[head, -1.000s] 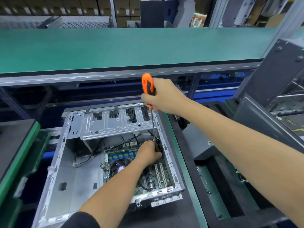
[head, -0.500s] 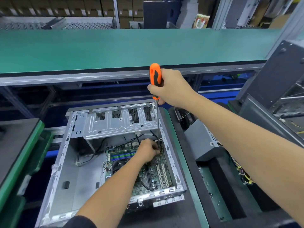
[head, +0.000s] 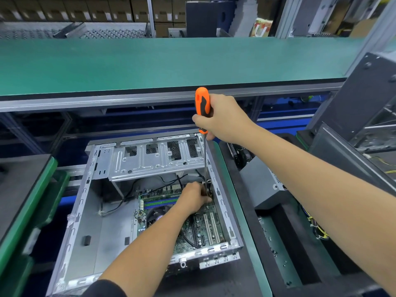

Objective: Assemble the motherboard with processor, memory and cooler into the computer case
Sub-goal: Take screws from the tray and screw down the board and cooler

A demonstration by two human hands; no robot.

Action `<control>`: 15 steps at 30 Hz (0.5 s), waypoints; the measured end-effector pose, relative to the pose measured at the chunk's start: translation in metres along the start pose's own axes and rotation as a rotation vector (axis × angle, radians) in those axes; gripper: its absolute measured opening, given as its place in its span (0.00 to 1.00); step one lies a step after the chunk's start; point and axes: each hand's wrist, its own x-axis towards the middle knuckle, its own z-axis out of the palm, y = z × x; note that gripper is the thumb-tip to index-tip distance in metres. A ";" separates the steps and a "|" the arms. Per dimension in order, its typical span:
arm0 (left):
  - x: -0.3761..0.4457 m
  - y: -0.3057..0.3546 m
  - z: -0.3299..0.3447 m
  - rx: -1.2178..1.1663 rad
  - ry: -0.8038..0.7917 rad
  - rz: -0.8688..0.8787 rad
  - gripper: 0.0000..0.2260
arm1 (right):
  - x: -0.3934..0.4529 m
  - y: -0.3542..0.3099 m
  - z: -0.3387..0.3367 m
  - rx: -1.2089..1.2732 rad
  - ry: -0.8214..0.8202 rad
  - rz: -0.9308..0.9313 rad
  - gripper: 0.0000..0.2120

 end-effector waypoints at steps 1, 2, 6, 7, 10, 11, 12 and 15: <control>0.000 0.000 0.000 0.004 0.001 0.001 0.11 | 0.000 0.000 0.000 0.003 -0.002 0.003 0.11; -0.001 0.001 0.000 0.006 0.002 0.004 0.12 | -0.001 0.001 0.001 0.004 -0.002 0.004 0.11; -0.003 0.001 -0.001 0.019 0.001 0.028 0.12 | -0.002 0.000 0.000 0.003 0.003 -0.006 0.11; -0.003 0.001 -0.001 0.026 0.003 0.036 0.12 | -0.003 0.000 0.000 0.005 0.006 -0.009 0.11; -0.005 0.002 -0.001 0.065 0.004 0.060 0.12 | -0.004 -0.001 -0.002 0.002 0.006 -0.009 0.11; -0.006 0.003 -0.001 0.075 0.005 0.066 0.13 | -0.005 -0.002 -0.002 0.001 0.005 -0.011 0.11; -0.006 0.003 -0.001 0.083 0.008 0.070 0.13 | -0.005 -0.002 -0.003 0.002 0.002 -0.014 0.11; -0.008 0.004 -0.002 0.112 0.022 0.088 0.11 | -0.006 -0.003 -0.002 0.004 -0.005 -0.019 0.11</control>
